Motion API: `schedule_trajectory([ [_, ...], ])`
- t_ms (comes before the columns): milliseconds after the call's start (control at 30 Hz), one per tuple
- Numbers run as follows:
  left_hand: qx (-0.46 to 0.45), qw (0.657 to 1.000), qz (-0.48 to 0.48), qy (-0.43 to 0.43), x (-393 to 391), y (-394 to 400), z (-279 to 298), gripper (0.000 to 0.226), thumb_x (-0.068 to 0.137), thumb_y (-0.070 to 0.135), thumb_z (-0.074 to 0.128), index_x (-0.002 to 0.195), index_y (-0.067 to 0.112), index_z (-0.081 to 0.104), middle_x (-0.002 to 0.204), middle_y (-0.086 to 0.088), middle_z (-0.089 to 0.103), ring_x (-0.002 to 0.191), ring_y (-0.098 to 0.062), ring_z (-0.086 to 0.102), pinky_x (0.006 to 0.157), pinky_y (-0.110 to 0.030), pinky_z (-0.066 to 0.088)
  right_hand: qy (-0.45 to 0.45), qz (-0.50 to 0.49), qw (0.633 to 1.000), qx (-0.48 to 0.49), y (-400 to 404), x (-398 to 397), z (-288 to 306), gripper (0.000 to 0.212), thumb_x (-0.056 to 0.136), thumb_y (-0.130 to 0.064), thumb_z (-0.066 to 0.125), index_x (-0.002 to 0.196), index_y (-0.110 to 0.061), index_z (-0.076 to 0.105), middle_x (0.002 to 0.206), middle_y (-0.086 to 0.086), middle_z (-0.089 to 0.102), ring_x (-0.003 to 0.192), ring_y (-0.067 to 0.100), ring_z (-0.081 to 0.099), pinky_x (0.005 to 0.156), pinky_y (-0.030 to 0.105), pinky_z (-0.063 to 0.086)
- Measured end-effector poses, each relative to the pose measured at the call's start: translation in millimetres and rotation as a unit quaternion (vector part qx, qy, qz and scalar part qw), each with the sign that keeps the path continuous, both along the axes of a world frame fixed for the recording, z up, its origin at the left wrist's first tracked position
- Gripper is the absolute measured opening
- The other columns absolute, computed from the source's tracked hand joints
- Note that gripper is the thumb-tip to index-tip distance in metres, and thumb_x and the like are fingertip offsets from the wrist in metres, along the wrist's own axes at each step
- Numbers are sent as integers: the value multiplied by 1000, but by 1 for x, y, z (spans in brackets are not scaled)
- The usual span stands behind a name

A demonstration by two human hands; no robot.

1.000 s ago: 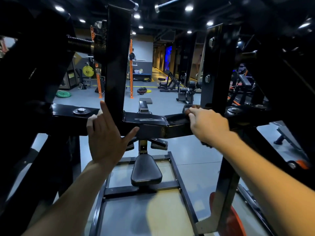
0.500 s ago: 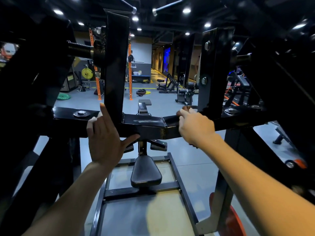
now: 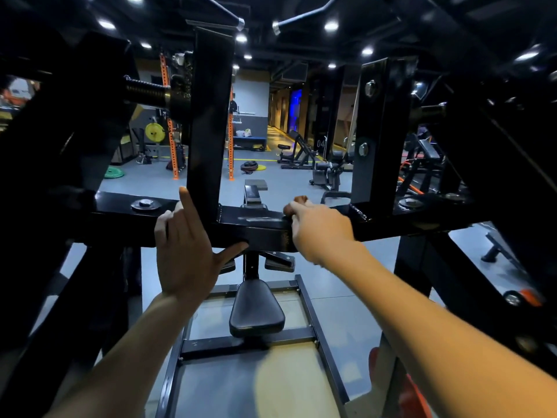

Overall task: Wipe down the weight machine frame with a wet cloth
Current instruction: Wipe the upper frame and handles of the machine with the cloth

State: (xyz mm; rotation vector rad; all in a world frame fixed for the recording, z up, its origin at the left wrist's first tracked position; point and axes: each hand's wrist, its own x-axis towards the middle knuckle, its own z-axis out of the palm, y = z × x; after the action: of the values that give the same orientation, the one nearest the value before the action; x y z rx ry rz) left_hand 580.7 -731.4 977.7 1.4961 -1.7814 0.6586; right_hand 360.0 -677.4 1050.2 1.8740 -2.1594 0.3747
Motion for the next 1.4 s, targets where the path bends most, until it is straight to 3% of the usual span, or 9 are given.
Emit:
schedule_trajectory([
  [233,15,1000,15,-7,-1,1,1,132,80,93,28,157,-12,8,136,-29,50,124,-43,47,112,-50,31,63,-28,998,13,41,-30,19,37,104,-25,41,135,-44,51,94,-4,58,75,23,59,68,37,55],
  [367,18,1000,12,-6,0,1,2,132,81,93,29,158,-11,5,136,-27,50,125,-42,47,115,-50,31,50,-85,994,51,-2,-15,32,49,95,-12,49,135,-38,59,119,5,61,96,31,64,81,42,59],
  [567,11,1000,21,-20,1,-2,0,133,81,93,31,157,-13,9,142,-29,47,126,-42,48,115,-50,32,55,40,998,13,23,-12,8,31,106,-26,36,129,-44,46,110,-3,60,88,27,60,67,39,50],
  [700,11,1000,15,-17,0,-1,0,132,80,93,32,157,-13,9,139,-30,48,125,-43,47,115,-51,33,43,-69,997,1,29,-52,25,36,108,-27,34,136,-44,48,91,-3,50,66,23,56,56,31,39],
  [867,16,999,24,-18,0,0,1,132,81,93,28,157,-13,9,133,-29,52,122,-43,47,113,-51,33,53,-73,996,-13,31,-48,7,40,105,-22,40,142,-34,44,132,8,60,80,30,60,62,36,44],
  [933,11,999,28,-18,0,0,0,132,81,93,28,157,-13,9,133,-30,51,122,-43,46,112,-51,32,61,-76,995,-34,43,-44,3,39,103,-21,41,140,-31,47,126,9,62,77,28,56,59,36,39],
  [1133,4,999,35,-28,1,-1,-1,133,81,94,32,157,-13,7,137,-30,49,123,-42,46,113,-50,32,44,51,997,-26,28,-5,2,27,102,-24,43,120,-41,53,112,-3,64,85,27,61,63,35,45],
  [1300,-1,1000,13,-11,2,2,1,134,79,93,39,157,-12,9,136,-29,49,123,-42,45,111,-49,32,50,-77,995,30,22,-40,30,45,99,-18,44,137,-39,56,95,0,55,75,24,57,70,36,47],
  [1400,0,999,28,-15,0,1,0,134,79,94,35,157,-12,8,135,-30,49,122,-42,43,112,-49,31,94,-85,992,-7,43,-28,14,41,97,-15,47,136,-27,53,108,6,60,81,28,54,66,36,41],
])
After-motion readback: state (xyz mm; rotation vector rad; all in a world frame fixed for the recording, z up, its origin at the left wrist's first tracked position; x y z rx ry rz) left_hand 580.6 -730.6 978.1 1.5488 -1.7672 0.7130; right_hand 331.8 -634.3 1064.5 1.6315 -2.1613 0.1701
